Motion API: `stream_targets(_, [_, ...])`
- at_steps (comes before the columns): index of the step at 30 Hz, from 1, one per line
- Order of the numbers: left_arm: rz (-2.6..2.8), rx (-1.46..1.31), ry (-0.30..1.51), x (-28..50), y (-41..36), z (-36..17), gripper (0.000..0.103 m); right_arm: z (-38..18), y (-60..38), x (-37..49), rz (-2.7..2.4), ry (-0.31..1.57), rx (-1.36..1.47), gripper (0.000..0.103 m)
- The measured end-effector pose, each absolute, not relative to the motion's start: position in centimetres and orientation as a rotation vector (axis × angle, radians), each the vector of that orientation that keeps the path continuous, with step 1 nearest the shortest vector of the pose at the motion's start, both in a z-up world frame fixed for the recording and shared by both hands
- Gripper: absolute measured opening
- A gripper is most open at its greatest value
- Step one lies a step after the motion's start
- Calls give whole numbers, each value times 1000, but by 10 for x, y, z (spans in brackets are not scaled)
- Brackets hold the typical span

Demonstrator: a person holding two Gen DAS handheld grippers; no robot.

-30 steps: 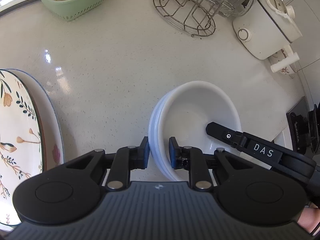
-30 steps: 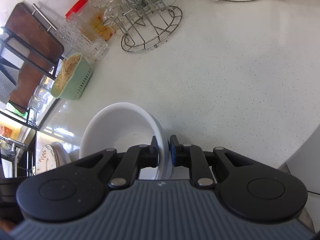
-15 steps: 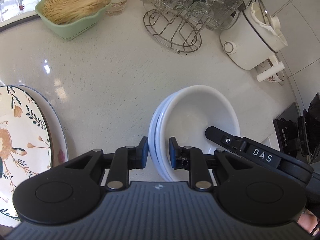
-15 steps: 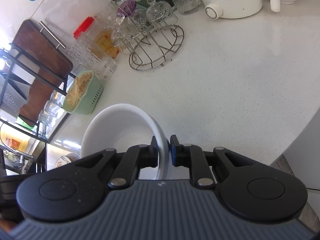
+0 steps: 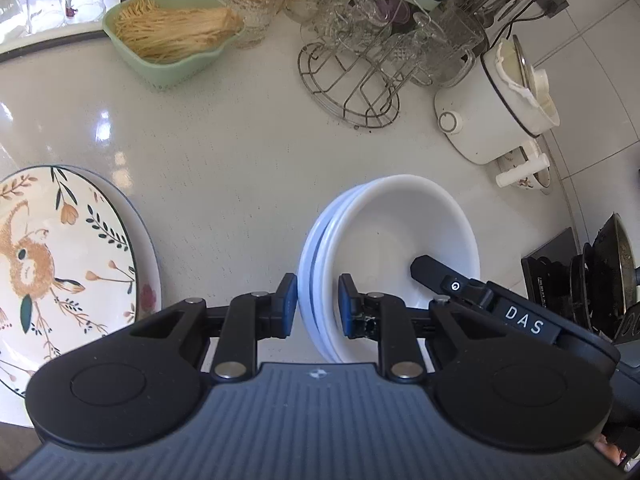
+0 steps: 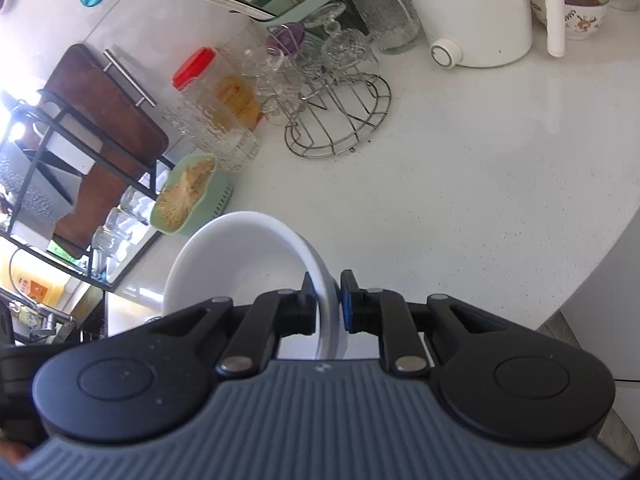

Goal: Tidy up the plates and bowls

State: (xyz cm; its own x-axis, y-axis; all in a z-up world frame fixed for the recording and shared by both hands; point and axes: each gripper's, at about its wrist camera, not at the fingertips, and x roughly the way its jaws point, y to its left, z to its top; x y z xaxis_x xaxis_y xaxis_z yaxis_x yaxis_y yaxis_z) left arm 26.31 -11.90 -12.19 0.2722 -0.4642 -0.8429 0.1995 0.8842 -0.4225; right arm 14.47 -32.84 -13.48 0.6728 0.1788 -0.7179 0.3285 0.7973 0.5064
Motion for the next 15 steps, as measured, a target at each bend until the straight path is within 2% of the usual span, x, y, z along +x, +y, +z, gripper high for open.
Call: stream_targets(15, [-425, -301, 1190, 267, -82, -88, 24, -109, -301, 151, -28, 827, 648, 16])
